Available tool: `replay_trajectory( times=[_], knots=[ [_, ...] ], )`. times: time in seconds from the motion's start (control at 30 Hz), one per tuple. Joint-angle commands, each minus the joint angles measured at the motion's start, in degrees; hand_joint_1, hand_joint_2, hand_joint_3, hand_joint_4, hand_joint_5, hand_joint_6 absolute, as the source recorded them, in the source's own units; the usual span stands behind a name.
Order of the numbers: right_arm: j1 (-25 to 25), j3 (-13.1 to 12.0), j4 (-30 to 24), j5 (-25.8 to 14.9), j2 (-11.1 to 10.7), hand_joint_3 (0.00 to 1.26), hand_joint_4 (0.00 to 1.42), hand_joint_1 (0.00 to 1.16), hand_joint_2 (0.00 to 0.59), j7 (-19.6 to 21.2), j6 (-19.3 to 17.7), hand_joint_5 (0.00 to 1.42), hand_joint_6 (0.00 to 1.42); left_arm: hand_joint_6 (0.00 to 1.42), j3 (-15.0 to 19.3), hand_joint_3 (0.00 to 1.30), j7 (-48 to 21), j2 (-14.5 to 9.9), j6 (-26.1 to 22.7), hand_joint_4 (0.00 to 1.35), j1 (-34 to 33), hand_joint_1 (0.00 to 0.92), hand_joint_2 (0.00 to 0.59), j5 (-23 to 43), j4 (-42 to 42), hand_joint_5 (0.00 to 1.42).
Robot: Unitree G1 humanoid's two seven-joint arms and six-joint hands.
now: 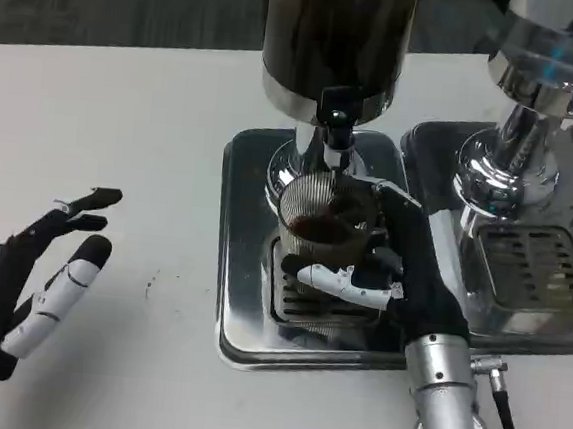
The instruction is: Grasp the cup under the faucet to collect the drink, then remove the cup.
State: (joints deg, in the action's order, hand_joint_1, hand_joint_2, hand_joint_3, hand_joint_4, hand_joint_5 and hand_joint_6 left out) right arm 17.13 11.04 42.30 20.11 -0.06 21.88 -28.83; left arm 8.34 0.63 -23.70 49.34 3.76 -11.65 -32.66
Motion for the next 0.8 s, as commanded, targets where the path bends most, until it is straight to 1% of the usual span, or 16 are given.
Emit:
replay_trajectory(
  times=[0.03,0.13,0.23,0.43,0.57,0.8],
  knots=[
    [-0.4,-0.2,-0.4,0.4,0.2,0.54,0.57,1.05,0.161,1.6,-1.8,0.58,0.73,0.12,-0.2,0.30,-0.2,-0.4,-0.2,0.23,-0.2,0.000,0.227,0.6,0.1,0.30],
    [-0.8,-0.4,-0.5,0.4,0.4,0.54,0.58,1.06,0.147,2.1,-1.9,0.60,0.77,0.12,-0.4,0.30,-0.2,-0.4,-0.2,0.24,-0.3,0.000,0.227,0.5,0.0,0.30],
    [-1.3,-0.6,-0.9,0.4,0.6,0.54,0.58,1.06,0.145,2.8,-2.1,0.60,0.77,0.12,-0.6,0.30,-0.4,-0.4,-0.2,0.24,-0.3,0.000,0.227,0.6,-0.1,0.30],
    [-3.3,-0.4,-4.3,1.2,0.4,0.55,0.59,1.07,0.145,4.1,-1.9,0.63,0.82,0.12,-1.5,0.30,-1.3,-0.9,0.1,0.23,-0.9,0.000,0.215,0.3,-0.8,0.31],
    [-4.5,-0.7,-7.0,0.5,0.1,0.55,0.59,1.09,0.155,2.7,-1.1,0.65,0.85,0.12,-2.1,0.30,-2.1,-1.0,0.1,0.23,-1.5,0.000,0.213,0.4,-1.2,0.31],
    [-6.4,-0.8,-10.9,0.3,-0.6,0.57,0.61,1.08,0.146,0.9,-0.2,0.68,0.88,0.12,-3.4,0.30,-3.1,-1.2,0.1,0.22,-2.5,0.000,0.205,0.2,-2.2,0.30]
  ],
)
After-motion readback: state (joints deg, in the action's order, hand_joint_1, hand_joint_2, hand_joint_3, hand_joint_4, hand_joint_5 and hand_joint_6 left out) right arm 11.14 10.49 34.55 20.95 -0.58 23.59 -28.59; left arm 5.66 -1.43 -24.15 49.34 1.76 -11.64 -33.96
